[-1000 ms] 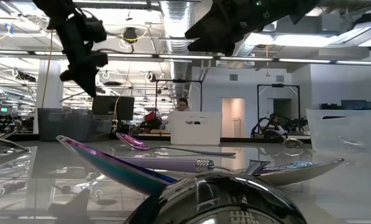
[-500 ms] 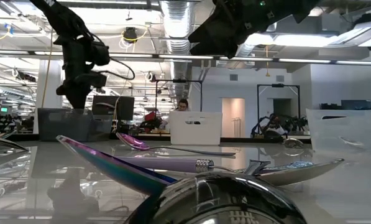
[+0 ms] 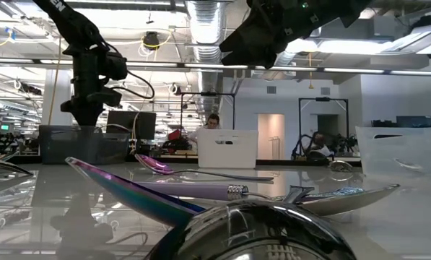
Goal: Sort silverware by color (type)
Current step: Put the blue spoon into the black bin, then put the black spoon into the white bin
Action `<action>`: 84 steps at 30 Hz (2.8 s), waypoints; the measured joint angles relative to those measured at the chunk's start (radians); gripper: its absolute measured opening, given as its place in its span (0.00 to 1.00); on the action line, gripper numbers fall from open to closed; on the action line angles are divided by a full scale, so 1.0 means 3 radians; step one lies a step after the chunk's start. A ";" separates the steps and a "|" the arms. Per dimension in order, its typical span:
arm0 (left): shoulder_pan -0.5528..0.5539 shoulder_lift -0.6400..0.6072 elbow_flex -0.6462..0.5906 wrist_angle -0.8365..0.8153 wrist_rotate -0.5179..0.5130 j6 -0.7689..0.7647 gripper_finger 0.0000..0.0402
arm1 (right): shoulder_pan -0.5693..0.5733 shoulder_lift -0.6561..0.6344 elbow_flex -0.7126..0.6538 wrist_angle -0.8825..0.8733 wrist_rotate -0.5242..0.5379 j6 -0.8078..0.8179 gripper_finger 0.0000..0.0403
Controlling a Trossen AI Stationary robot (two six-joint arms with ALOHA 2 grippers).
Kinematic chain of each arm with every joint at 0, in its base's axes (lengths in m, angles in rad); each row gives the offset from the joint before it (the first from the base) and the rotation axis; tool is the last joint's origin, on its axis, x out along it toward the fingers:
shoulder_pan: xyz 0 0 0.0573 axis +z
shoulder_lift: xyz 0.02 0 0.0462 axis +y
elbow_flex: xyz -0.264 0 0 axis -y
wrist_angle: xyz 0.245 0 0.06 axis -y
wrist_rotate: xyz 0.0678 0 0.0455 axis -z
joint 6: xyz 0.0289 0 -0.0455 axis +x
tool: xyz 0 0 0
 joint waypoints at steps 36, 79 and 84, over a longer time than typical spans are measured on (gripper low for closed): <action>-0.0220 -0.0053 0.0597 -0.0395 0.0274 -0.0257 0.31 | 0.0020 0.0000 0.0000 -0.0042 0.0001 0.0023 0.65; -0.5872 -0.0164 -0.0166 0.0165 -0.0500 -0.5062 0.31 | 0.0574 0.0001 0.0001 -0.0535 -0.0014 -0.0418 0.65; -0.6018 -0.0164 -0.0487 0.0510 -0.0566 -0.5384 0.31 | 0.0571 0.0001 0.0001 -0.0535 -0.0013 -0.0453 0.65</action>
